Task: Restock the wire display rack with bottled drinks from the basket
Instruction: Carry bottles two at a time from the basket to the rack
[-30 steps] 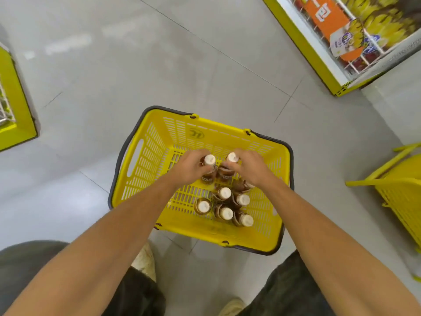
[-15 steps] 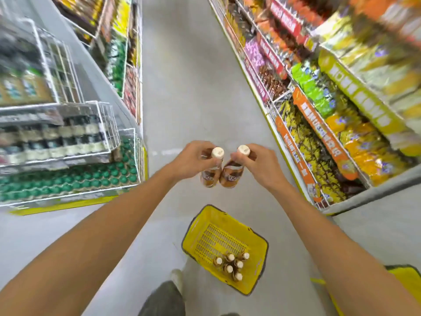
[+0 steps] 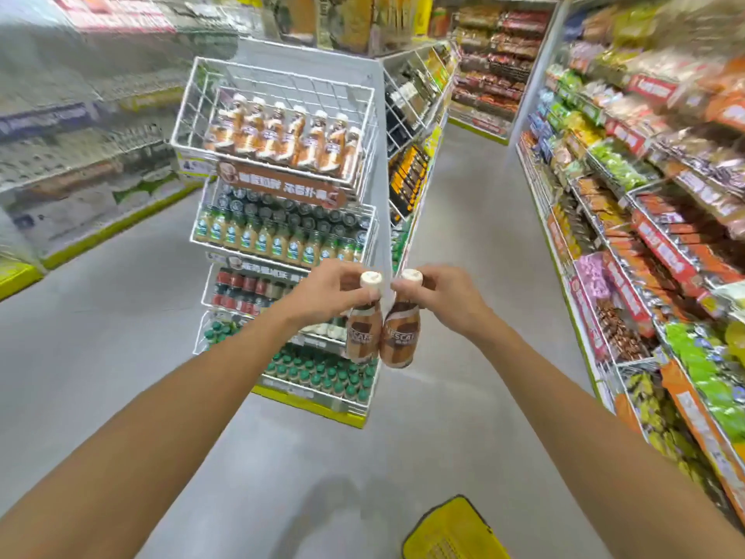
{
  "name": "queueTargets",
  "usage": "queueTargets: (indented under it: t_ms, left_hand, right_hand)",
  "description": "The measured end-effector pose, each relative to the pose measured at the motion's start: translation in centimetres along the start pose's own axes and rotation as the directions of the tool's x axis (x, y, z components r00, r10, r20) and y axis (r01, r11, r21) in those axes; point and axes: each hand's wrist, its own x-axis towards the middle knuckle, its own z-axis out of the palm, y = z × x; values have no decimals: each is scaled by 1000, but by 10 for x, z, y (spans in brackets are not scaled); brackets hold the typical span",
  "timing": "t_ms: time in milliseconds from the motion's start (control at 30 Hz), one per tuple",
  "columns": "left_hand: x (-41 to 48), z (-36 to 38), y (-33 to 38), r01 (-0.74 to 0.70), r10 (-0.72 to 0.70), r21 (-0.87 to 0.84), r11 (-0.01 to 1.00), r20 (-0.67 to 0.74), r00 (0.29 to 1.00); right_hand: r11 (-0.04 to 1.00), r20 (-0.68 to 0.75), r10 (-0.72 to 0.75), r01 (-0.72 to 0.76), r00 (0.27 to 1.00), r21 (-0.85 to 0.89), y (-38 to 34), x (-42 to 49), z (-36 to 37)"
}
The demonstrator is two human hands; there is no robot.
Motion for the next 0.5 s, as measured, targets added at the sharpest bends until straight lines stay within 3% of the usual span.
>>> queueTargets:
  t_ms: [100, 267, 500]
  left_hand:
    - [-27, -89, -22, 28, -23, 65, 998, -82, 996]
    - [-63, -229, -49, 80, -55, 113, 990, -209, 976]
    - [-69, -364, -82, 99, -30, 182, 978, -348, 937]
  right_hand:
    - [998, 105, -55, 53, 993, 22, -49, 61, 63]
    - [990, 148, -140, 134, 979, 51, -126, 153, 158]
    - [965, 197, -259, 244, 946, 99, -194, 264, 242]
